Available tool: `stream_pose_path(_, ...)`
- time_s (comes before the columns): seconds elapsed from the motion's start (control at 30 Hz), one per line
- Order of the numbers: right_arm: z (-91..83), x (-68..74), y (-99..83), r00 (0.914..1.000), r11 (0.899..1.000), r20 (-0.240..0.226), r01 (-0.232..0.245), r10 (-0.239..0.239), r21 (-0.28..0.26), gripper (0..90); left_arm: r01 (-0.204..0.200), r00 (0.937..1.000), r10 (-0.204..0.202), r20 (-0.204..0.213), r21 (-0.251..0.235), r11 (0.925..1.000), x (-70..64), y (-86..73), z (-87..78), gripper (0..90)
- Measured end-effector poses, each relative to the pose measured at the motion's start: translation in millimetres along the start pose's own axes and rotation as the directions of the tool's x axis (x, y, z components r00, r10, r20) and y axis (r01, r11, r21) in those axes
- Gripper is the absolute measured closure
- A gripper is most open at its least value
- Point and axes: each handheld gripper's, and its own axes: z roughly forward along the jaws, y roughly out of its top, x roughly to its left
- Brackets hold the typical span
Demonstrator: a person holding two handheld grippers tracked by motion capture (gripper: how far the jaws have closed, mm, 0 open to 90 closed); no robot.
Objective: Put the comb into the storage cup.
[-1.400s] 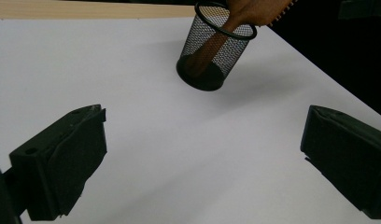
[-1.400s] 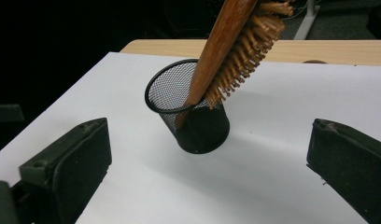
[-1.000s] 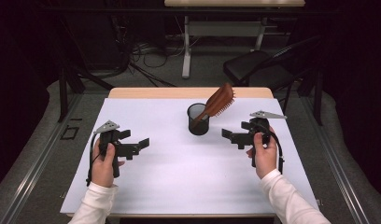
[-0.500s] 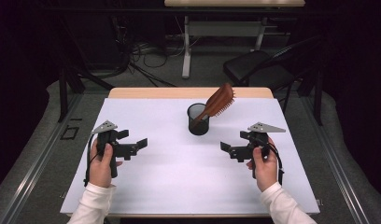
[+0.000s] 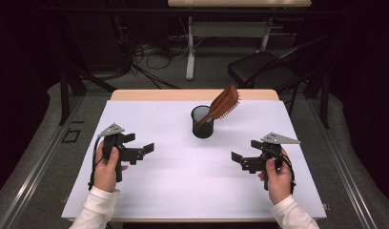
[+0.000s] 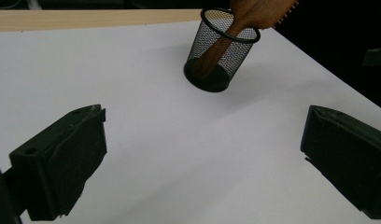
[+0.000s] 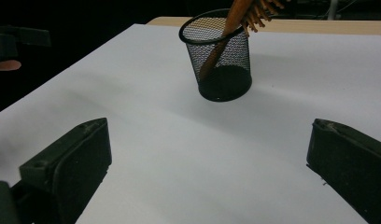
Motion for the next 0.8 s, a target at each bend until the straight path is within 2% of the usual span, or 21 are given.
stream_pose_path(0.2,-8.3,-4.4,-7.7,0.9999,1.000,0.010,-0.008,0.008,0.000,0.0,-0.007,0.9999,0.007,0.012,0.001,1.0000,-4.6,0.5,1.1,0.7)
stream_pose_path(0.47,-20.6,-9.4,-19.0,0.9995,1.000,0.033,-0.002,0.002,0.007,0.0,-0.036,0.9993,0.036,0.010,0.008,0.9993,-8.9,-2.0,-2.8,0.7)
stream_pose_path(0.8,-33.0,-14.5,-29.2,0.9983,1.000,0.057,-0.012,0.012,-0.005,0.0,-0.044,0.9990,0.044,-0.009,0.004,0.9990,-4.2,-12.4,-15.1,0.7)
